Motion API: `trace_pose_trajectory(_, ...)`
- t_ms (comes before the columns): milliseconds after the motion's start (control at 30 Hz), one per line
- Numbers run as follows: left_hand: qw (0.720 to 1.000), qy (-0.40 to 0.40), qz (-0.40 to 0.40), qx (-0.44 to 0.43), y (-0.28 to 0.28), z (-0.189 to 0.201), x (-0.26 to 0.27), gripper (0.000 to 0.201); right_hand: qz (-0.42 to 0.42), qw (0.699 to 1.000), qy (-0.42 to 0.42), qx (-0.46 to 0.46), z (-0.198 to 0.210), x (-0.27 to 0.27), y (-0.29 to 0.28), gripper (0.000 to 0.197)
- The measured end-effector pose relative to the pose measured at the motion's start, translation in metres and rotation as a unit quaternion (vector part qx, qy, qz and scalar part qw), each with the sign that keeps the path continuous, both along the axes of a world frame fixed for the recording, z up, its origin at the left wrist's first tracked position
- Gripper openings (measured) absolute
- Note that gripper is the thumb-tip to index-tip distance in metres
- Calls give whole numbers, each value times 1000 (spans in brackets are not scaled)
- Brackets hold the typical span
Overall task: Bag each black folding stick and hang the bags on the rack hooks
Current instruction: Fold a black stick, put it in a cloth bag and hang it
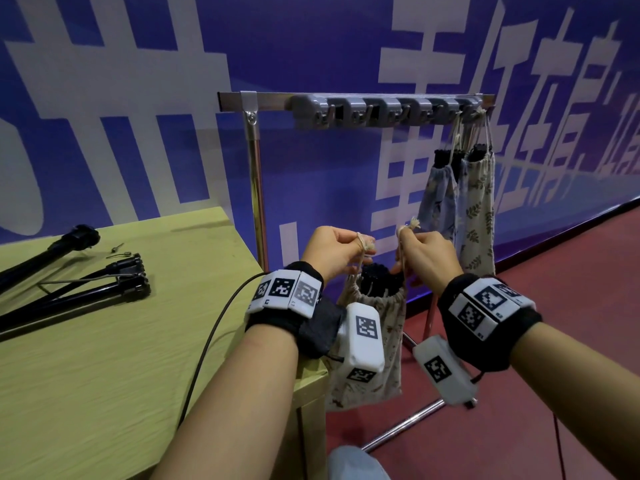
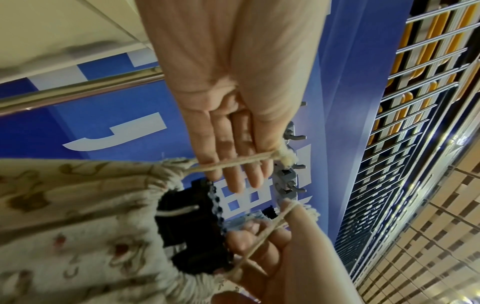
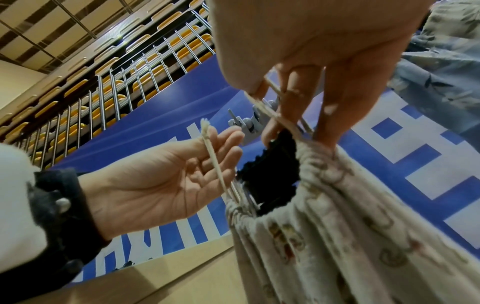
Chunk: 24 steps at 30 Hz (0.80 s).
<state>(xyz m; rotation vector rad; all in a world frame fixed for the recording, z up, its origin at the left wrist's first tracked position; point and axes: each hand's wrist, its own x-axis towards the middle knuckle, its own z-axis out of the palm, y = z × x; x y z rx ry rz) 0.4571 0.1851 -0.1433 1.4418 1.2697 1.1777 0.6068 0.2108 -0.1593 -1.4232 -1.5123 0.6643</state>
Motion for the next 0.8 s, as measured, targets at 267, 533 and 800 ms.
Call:
trace_pose_trajectory(267, 983, 18, -39, -177, -2, 5, 1, 75, 36, 995, -60, -64, -14, -11, -7, 56)
trace_pose_trajectory(533, 988, 43, -21, -145, -6, 9, 3, 22, 9, 998, -59, 7, -15, -19, -6, 47)
trace_pose_trajectory(800, 989, 81, -19, -119, -7, 7, 7, 18, 9, 991, -113, 69, -3, -22, -13, 40)
